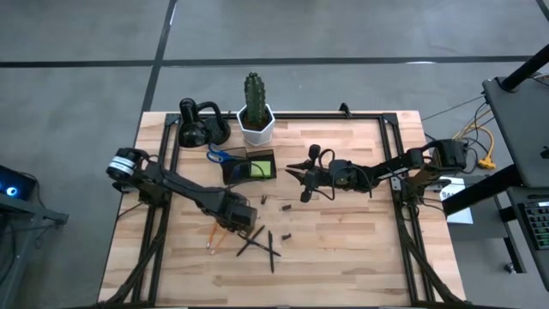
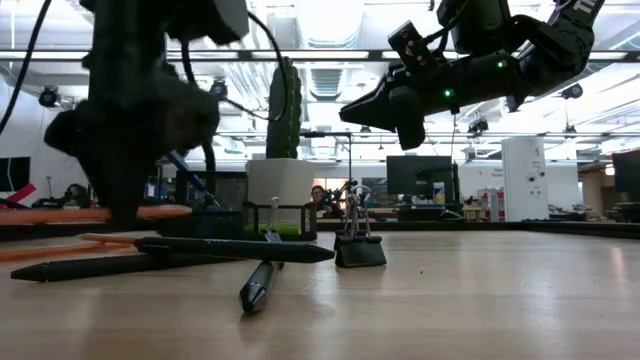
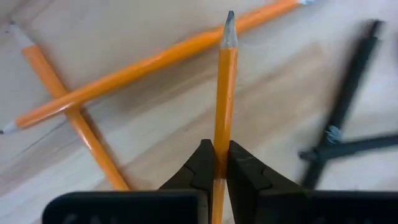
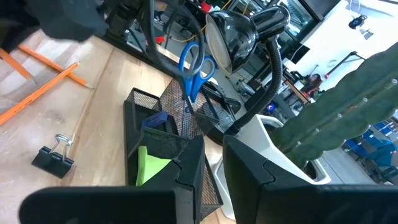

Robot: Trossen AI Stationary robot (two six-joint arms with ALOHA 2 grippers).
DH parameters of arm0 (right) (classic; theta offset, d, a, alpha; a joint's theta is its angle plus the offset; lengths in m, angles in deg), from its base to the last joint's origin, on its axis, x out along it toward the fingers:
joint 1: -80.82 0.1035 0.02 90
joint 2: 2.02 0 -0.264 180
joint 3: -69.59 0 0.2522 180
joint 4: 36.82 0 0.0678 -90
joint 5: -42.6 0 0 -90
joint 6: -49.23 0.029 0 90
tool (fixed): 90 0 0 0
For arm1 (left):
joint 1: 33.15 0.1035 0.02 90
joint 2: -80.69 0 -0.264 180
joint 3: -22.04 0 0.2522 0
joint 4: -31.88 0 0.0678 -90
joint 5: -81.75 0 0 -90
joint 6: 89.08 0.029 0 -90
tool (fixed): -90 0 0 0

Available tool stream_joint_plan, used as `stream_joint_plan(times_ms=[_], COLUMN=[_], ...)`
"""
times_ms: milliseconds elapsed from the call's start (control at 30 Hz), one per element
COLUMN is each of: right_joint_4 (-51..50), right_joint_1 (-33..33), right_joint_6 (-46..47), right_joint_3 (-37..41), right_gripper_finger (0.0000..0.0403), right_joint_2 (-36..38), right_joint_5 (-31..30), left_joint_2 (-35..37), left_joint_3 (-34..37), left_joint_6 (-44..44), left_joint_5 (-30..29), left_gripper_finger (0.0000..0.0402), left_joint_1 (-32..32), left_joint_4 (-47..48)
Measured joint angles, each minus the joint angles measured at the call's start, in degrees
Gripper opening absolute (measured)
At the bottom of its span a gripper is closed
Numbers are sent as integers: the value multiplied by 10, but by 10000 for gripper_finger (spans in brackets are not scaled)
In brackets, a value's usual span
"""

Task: Pick and place office supplies into organizer
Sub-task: Put the bottom left orange pencil into the black desk organizer

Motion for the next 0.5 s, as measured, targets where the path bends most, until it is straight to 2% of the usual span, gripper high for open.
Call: stream_joint_plan(times_ms=[267, 500], right_joint_4=[0, 0], right_joint_1=[0, 0], right_joint_6=[0, 0], right_joint_3=[-1, -3], right_gripper_finger=[47, 47], right_joint_2=[0, 0], right_joint_5=[0, 0], left_joint_2=[23, 49], left_joint_3=[-29, -39], left_joint_6=[34, 89], left_joint_5=[-65, -230], left_gripper_finger=[7, 7], left_joint_1=[-6, -6], left_joint_4=[1, -1])
